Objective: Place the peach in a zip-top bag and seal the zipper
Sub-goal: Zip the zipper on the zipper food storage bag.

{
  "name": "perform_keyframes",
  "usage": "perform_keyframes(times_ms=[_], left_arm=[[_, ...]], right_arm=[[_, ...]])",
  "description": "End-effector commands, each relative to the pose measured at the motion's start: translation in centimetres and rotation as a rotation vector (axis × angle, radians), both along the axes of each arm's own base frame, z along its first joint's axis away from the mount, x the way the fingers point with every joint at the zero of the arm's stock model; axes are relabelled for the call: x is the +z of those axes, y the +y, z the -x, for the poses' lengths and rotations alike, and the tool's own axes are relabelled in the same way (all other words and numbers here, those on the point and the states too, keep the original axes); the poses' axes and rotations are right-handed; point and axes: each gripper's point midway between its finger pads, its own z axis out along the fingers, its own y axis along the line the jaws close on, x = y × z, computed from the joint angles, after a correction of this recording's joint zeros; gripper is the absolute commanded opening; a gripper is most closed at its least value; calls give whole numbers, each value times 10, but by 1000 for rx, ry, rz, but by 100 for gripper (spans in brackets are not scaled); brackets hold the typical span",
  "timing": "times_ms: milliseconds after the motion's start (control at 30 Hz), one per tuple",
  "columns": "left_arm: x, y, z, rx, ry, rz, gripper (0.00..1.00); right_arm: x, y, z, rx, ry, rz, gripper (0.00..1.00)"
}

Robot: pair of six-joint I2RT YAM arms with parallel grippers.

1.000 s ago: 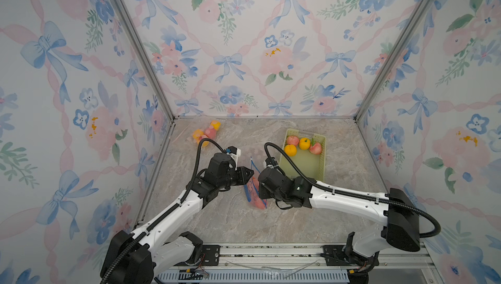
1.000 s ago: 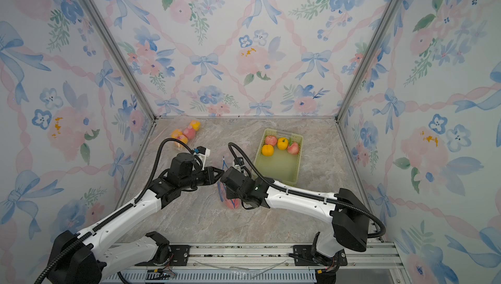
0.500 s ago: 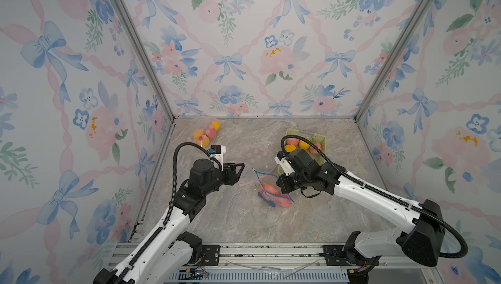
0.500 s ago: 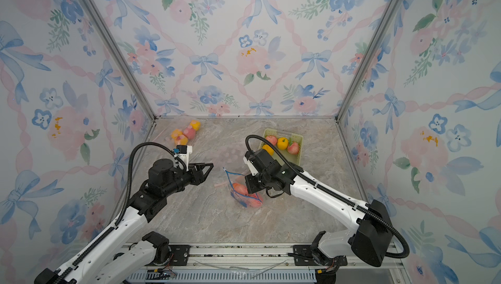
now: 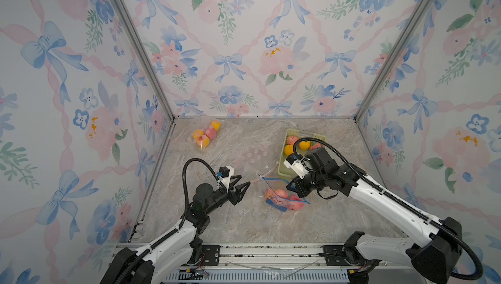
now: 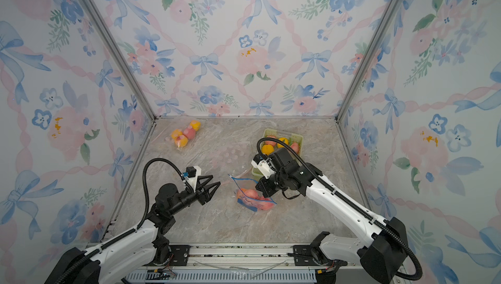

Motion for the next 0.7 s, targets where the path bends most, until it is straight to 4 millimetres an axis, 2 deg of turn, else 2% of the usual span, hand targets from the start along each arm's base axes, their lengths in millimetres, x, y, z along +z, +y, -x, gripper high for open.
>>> perform_keyframes(times_ms=[0,200,433,533,667], left_arm=[[36,-24,16,-179,-250,-21,59],[37,-35,28,-296,-315,-73,61],[32,-52,41,-465,-293,-108,61],[30,-57,38,-470,-301,-136,59],[32,-62,36,-486,-299,-147,51]], right_arm=[[-2,-3,12,54,20,-14,0],[12,-3,24,120,19,-64,0],[27,0,35,191,12,-101,0],[28,0,35,204,17,-94,0],[29,1,35,217,21,-92,0]])
